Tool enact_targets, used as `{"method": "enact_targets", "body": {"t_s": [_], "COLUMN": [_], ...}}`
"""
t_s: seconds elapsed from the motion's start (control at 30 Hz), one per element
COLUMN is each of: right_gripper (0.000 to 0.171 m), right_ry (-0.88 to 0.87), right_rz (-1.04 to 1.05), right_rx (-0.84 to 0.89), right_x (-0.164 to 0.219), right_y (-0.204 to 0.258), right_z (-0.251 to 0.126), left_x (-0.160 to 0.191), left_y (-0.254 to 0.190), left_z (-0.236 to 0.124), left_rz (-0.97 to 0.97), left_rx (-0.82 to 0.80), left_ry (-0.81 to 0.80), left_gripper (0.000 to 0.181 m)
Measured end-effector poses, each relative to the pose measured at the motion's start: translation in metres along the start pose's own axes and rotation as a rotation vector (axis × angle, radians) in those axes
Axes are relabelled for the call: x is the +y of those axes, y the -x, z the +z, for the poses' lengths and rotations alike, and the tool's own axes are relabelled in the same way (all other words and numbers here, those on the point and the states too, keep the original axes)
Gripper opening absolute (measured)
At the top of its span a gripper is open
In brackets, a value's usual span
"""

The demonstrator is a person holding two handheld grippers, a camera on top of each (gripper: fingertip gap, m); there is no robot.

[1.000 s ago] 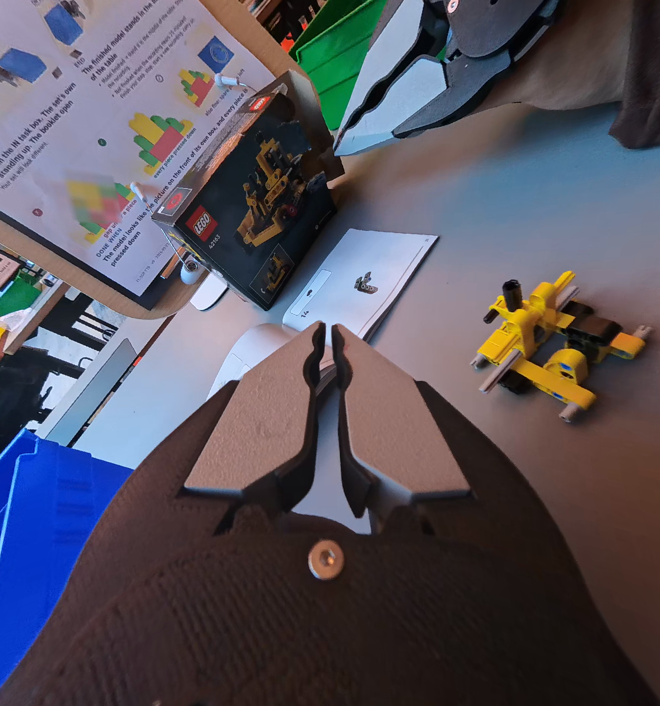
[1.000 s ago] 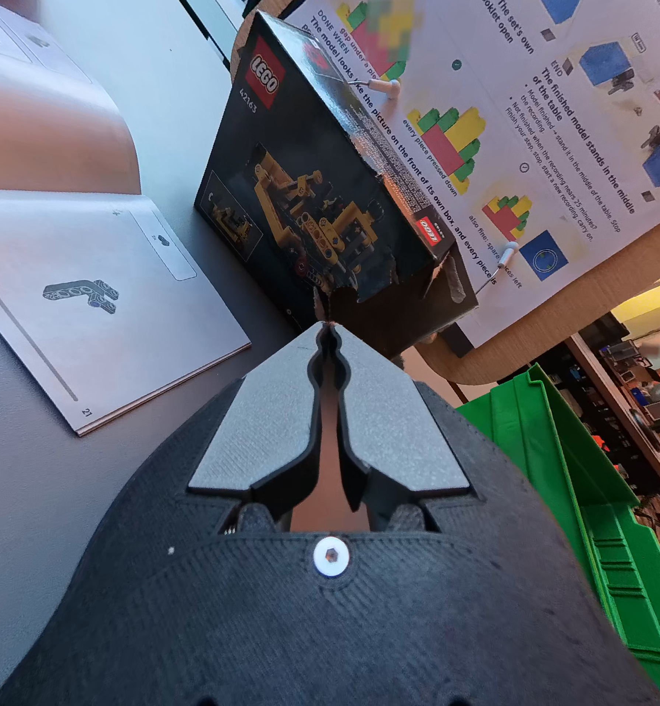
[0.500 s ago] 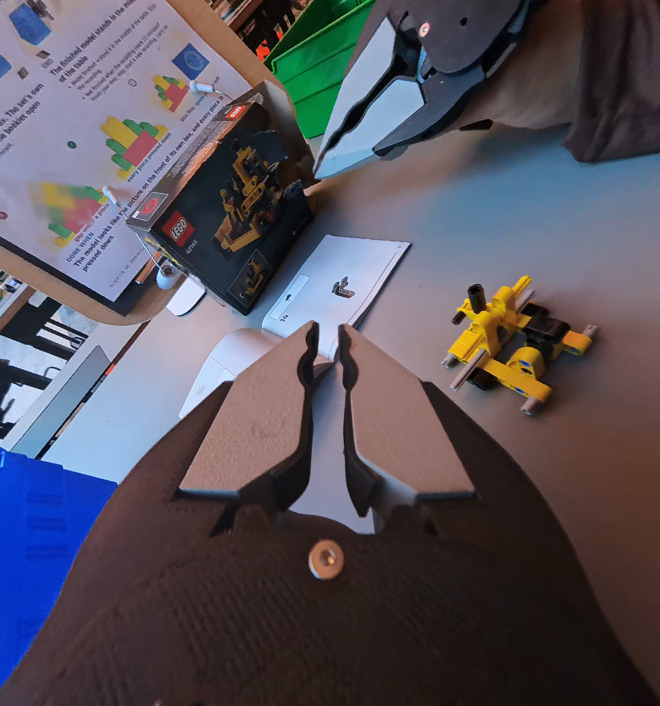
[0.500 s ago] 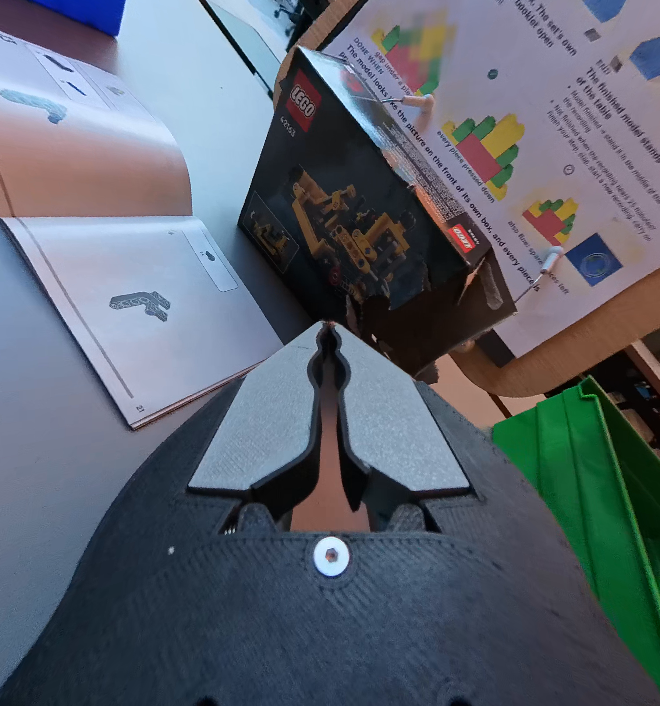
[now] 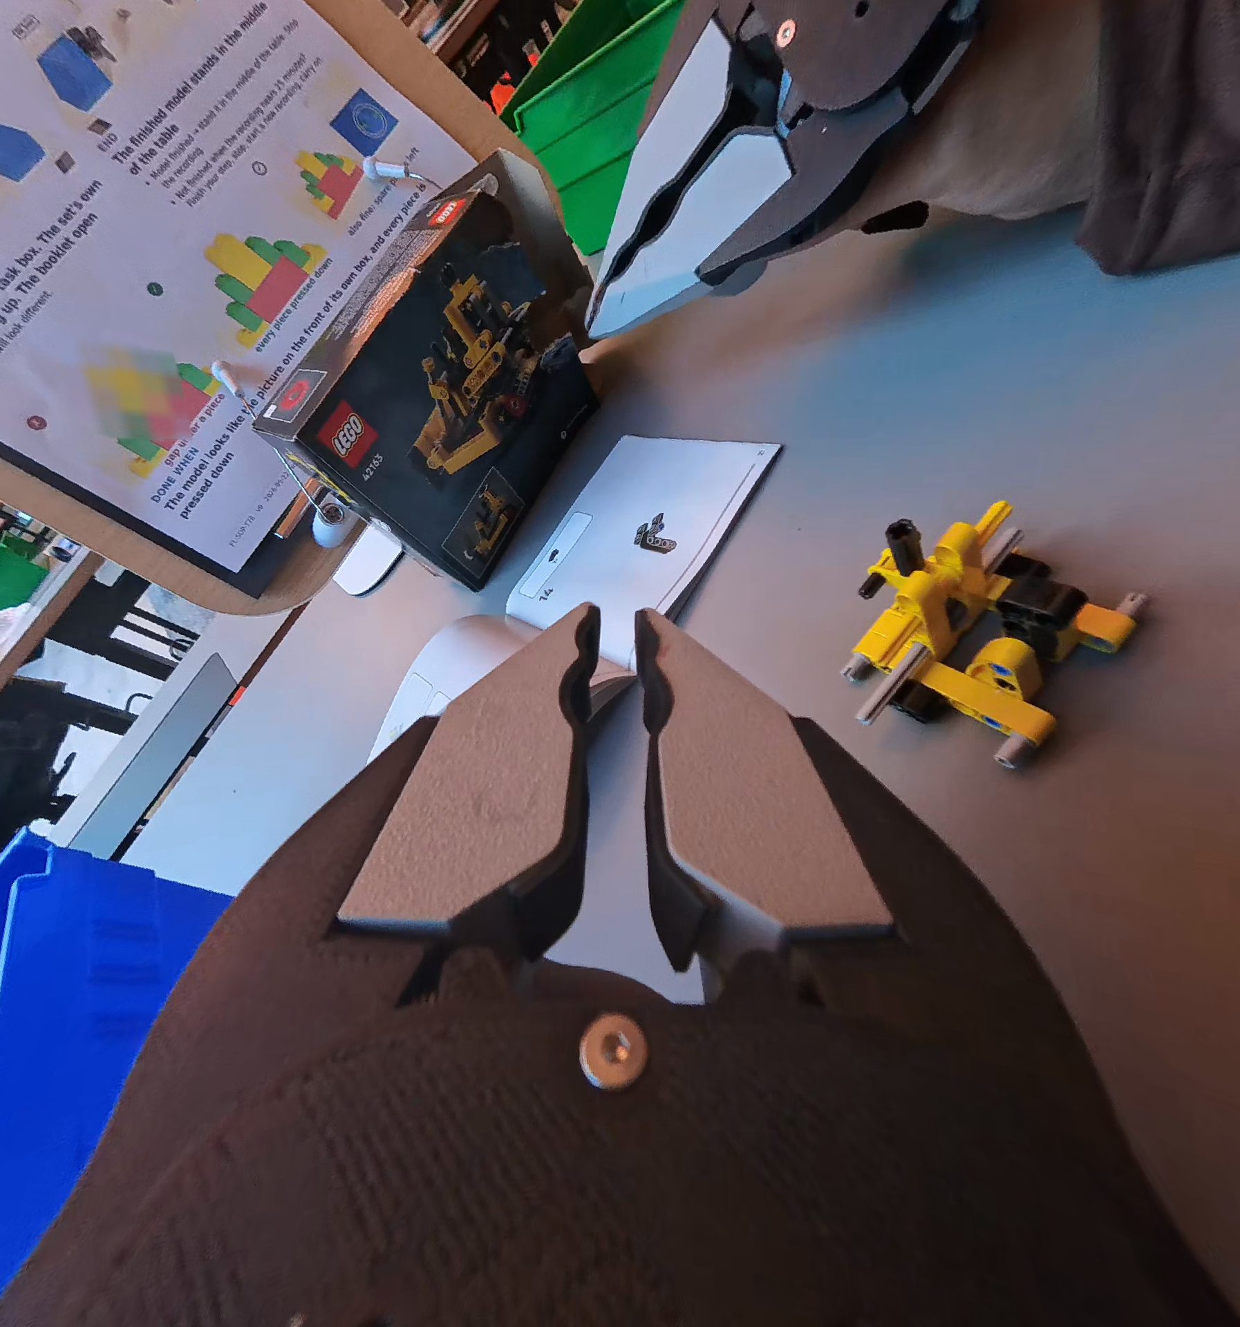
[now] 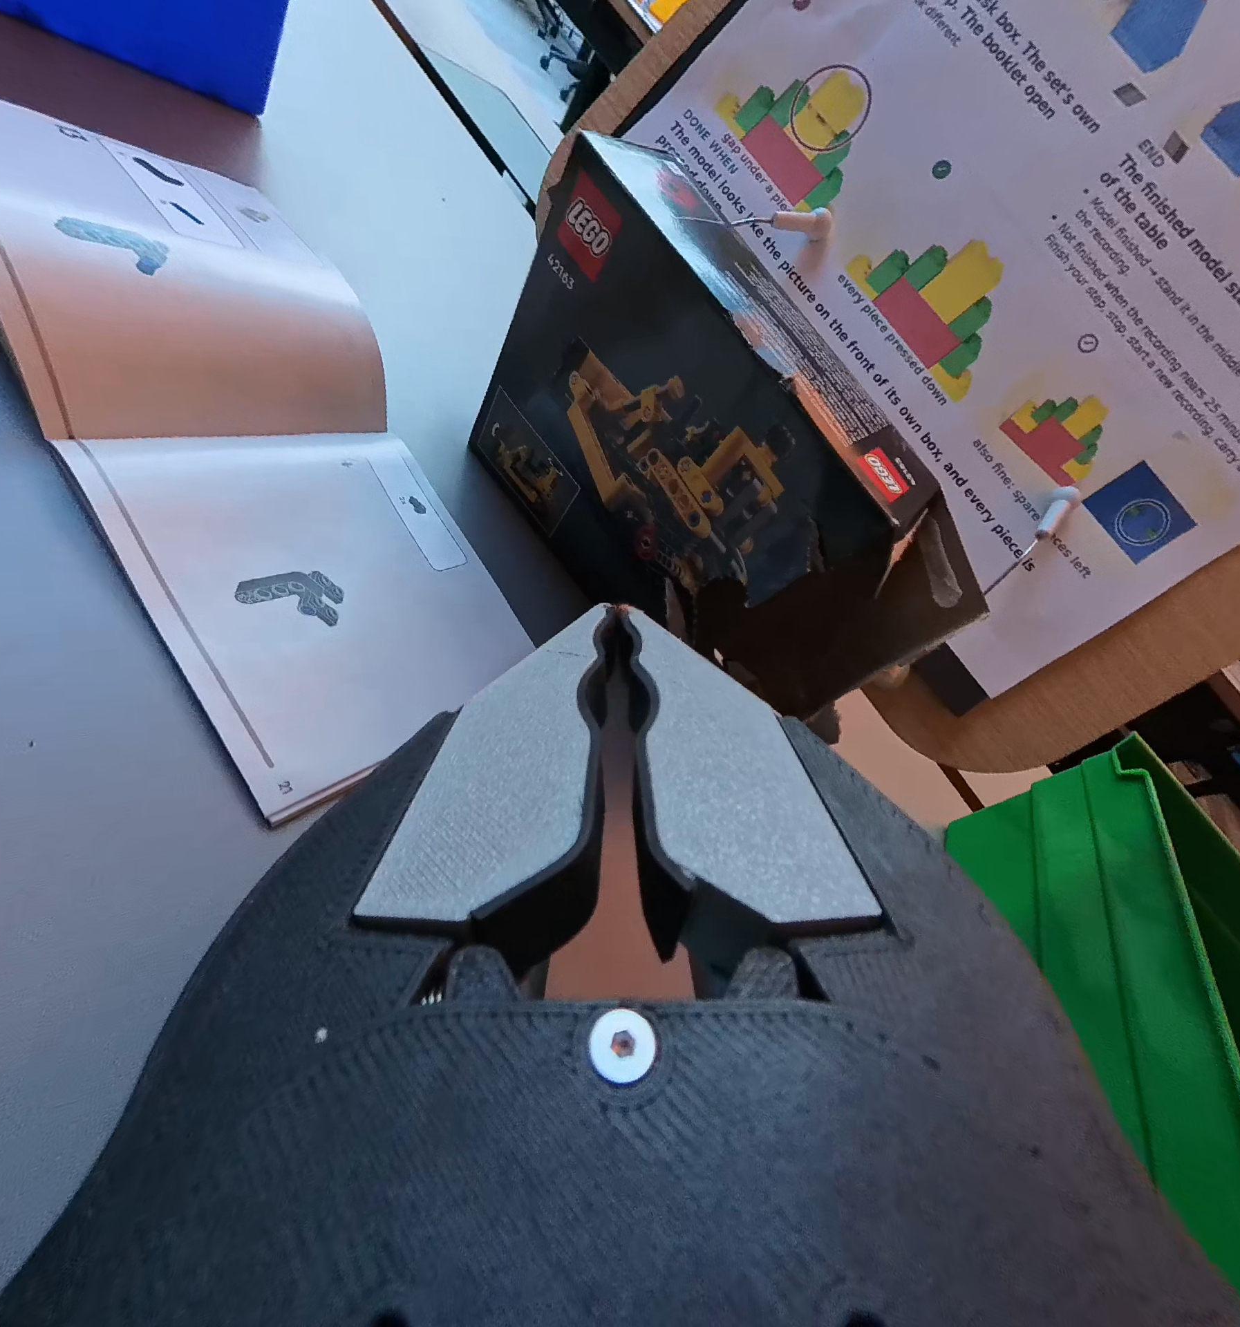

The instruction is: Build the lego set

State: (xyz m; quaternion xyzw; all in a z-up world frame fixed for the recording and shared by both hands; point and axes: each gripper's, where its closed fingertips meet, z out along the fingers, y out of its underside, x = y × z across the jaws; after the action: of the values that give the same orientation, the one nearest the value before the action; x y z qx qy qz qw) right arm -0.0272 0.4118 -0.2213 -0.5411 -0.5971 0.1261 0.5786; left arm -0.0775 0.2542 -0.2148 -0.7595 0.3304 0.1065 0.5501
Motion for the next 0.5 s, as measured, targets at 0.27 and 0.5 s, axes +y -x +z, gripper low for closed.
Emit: {"method": "enact_targets", "body": {"t_s": [0.27,0.5], "right_gripper": [0.000,0.000], "right_ry": [-0.006,0.006], "right_rz": [-0.098,-0.054], "right_rx": [0.016,0.083], "right_x": [-0.009,-0.007], "right_y": [0.007,-0.013], "right_z": [0.001,-0.007], "left_x": [0.004,0.020], "left_y": [0.004,0.037], "left_z": [0.000,0.003], "left_rz": [0.004,-0.103], "left_rx": [-0.019,-0.098], "left_ry": [0.009,0.035], "left_gripper": [0.006,0.002]}}
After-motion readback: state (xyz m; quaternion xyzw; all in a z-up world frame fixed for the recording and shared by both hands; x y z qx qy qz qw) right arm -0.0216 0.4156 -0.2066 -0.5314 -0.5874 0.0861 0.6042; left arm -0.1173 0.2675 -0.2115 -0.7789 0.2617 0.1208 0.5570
